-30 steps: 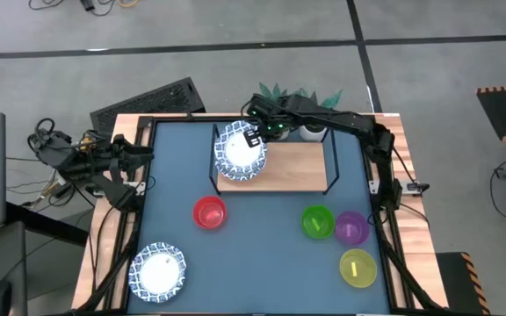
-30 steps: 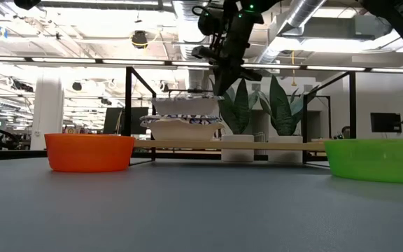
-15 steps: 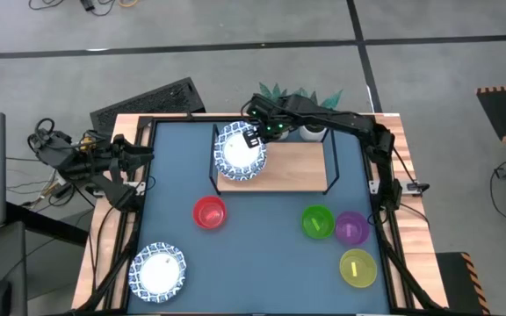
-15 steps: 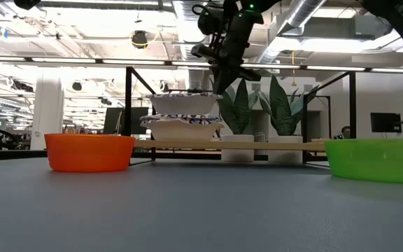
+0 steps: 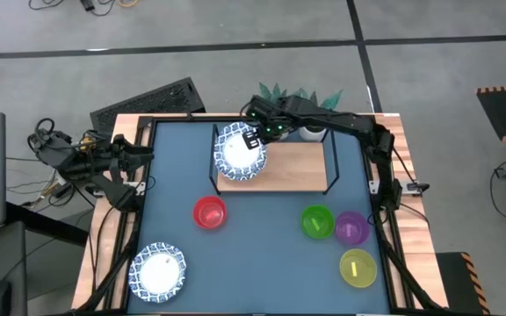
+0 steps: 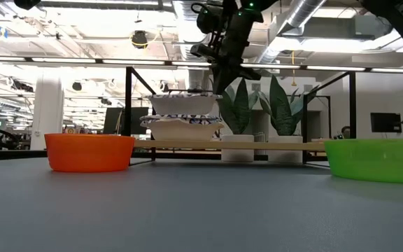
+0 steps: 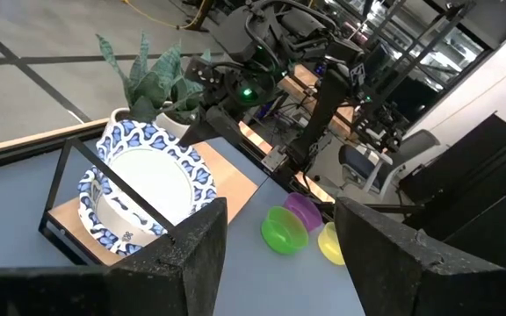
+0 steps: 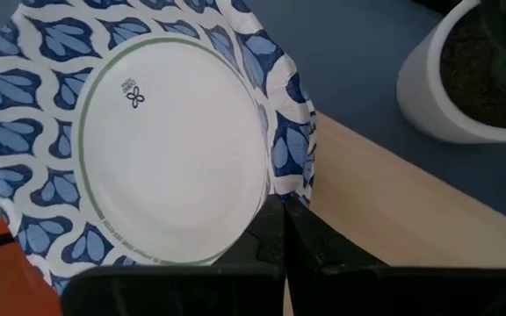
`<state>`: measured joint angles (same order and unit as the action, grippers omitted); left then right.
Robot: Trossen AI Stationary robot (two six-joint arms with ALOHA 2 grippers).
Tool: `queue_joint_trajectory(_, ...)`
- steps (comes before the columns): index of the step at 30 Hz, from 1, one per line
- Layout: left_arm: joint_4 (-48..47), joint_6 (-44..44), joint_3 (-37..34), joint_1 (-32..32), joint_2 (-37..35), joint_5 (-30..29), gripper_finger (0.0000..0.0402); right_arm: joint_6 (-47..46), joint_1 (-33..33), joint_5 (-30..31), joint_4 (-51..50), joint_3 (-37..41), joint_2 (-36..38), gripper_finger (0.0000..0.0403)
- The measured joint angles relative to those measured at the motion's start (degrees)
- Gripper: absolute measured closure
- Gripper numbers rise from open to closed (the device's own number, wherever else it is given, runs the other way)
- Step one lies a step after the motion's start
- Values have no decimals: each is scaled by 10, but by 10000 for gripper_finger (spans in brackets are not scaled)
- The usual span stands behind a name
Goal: Place and stack bowls onto a shelf
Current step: Stack the right white and blue plate on top of the other white and blue plates on the shelf
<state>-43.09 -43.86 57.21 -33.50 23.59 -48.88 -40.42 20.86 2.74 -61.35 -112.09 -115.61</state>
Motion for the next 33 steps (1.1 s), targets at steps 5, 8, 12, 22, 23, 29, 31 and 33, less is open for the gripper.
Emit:
queue_joint_trajectory(5, 0, -1, 0, 0, 0, 0, 205, 0, 0, 0, -7, 0, 0, 386)
queue_joint_trajectory(8, 0, -2, 0, 0, 0, 0, 205, 1, -1, 2, 0, 0, 0, 386)
queue_joint_trajectory(12, 0, -2, 0, 0, 0, 0, 205, 0, -1, 2, 3, 0, 0, 386)
queue_joint_trajectory(22, 0, -2, 0, 0, 0, 0, 205, 0, -1, 1, 17, 29, 1, 386)
queue_joint_trajectory(23, 0, -2, 0, 0, 0, 0, 205, -1, -2, -2, 18, 36, 0, 386)
queue_joint_trajectory(29, 0, -2, 0, 0, 0, 0, 205, 0, -10, -11, 38, 41, 1, 386)
queue_joint_trajectory(31, 0, -2, 0, 0, 0, 0, 205, 0, -10, -12, 38, 41, 1, 386)
queue_joint_trajectory(33, 0, -2, 0, 0, 0, 0, 205, 0, -7, -16, 34, 41, 1, 386)
